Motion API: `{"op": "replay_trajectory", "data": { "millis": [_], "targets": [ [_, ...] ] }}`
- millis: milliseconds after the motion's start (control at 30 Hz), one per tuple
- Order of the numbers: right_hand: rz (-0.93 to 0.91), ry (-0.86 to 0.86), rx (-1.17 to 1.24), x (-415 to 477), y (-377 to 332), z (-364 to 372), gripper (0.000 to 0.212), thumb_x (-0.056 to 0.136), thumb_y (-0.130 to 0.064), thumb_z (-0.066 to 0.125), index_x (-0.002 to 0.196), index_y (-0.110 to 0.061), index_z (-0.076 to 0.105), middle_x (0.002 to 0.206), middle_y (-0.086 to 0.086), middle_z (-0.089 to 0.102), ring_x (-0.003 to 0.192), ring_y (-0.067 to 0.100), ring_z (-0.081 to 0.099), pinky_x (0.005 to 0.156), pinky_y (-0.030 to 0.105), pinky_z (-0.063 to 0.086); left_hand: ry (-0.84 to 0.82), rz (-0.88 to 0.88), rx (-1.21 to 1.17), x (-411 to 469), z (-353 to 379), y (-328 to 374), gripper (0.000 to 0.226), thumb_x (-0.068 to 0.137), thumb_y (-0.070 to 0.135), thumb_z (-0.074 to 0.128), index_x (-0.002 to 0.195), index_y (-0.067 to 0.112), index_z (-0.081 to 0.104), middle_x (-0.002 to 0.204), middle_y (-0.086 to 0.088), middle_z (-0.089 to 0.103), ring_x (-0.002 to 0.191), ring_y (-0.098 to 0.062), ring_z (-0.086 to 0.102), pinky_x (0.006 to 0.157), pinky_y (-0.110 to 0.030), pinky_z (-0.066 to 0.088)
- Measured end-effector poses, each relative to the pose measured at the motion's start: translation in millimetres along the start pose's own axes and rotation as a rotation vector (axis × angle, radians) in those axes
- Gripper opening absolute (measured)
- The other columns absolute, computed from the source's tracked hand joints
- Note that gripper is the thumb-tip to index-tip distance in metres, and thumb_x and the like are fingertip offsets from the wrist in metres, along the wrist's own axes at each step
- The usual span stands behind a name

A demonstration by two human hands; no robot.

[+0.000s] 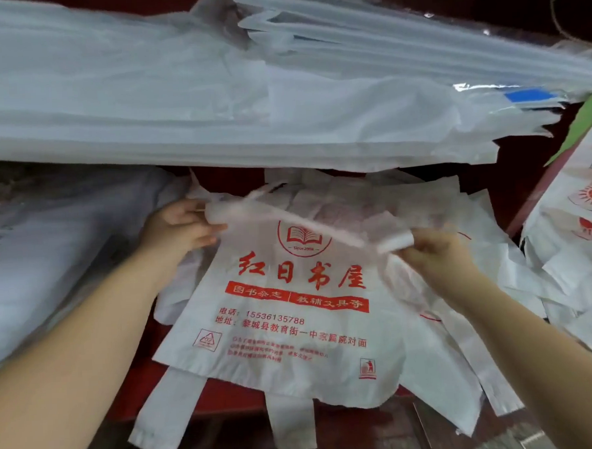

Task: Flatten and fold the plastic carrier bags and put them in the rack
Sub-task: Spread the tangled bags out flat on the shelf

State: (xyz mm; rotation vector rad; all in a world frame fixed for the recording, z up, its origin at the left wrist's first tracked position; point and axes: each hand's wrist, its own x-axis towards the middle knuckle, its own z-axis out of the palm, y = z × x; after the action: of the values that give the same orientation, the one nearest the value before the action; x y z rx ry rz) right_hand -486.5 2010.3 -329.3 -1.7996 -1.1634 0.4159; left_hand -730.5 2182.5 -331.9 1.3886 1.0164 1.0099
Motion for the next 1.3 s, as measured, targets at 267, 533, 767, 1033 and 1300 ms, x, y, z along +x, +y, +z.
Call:
{"op": "replay_trajectory", "data": {
  "millis": [267, 533, 767, 1033, 1300],
  "targets": [
    [-0.599, -0.326, -0.544, -54, 29, 13, 0.041, 0.066, -0.009, 0.034, 0.077, -0.012, 0.073, 0.079, 0.003, 0.071, 0.075, 0.009, 0.061, 0.081, 0.007, 0.043, 0.009, -0.241, -0.080, -28, -15, -15, 0.016, 0.093, 0.022, 0.048, 0.083, 0.011, 0.052, 0.068, -0.003, 0.062, 0.067, -0.014, 0.061, 0.048, -0.015, 0.050],
    [-0.510, -0.203, -0.566, -58, 25, 15, 0.052, 0.068, -0.022, 0.028, 0.090, -0.018, 0.074, 0.094, -0.013, 0.070, 0.085, 0.012, 0.058, 0.083, 0.023, 0.032, -0.133, -0.227, 0.036, -41, -15, -7, 0.037, 0.084, 0.011, 0.061, 0.120, 0.016, 0.052, 0.109, -0.007, 0.057, 0.088, -0.015, 0.058, 0.081, -0.031, 0.048],
    [0.083, 0.140, 0.005, -41, 7, 10, 0.009, 0.088, -0.013, 0.057, 0.097, -0.015, 0.058, 0.097, -0.002, 0.058, 0.078, 0.013, 0.051, 0.068, 0.016, 0.043, -0.208, -0.136, 0.201, -52, -23, -11, 0.062, 0.080, -0.013, 0.057, 0.133, 0.015, 0.041, 0.089, 0.001, 0.061, 0.075, -0.010, 0.061, 0.056, -0.012, 0.052],
    [0.327, -0.086, -0.114, -18, -2, 23, 0.011, 0.085, -0.023, 0.059, 0.075, -0.019, 0.055, 0.081, 0.003, 0.061, 0.083, 0.028, 0.059, 0.081, 0.036, 0.044, -0.262, -0.079, 0.391, -60, -36, -13, 0.075, 0.078, -0.014, 0.060, 0.139, 0.019, 0.034, 0.080, -0.006, 0.061, 0.071, -0.013, 0.057, 0.047, -0.009, 0.045],
    [0.205, -0.140, -0.135, -37, 6, 19, 0.011, 0.081, -0.007, 0.063, 0.089, 0.001, 0.061, 0.090, 0.016, 0.060, 0.082, 0.029, 0.056, 0.061, 0.026, 0.043, -0.109, 0.105, 0.455, -44, -32, -5, 0.037, 0.093, 0.021, 0.049, 0.130, 0.016, 0.049, 0.125, -0.003, 0.054, 0.105, -0.010, 0.052, 0.092, -0.018, 0.034]
  ]
}}
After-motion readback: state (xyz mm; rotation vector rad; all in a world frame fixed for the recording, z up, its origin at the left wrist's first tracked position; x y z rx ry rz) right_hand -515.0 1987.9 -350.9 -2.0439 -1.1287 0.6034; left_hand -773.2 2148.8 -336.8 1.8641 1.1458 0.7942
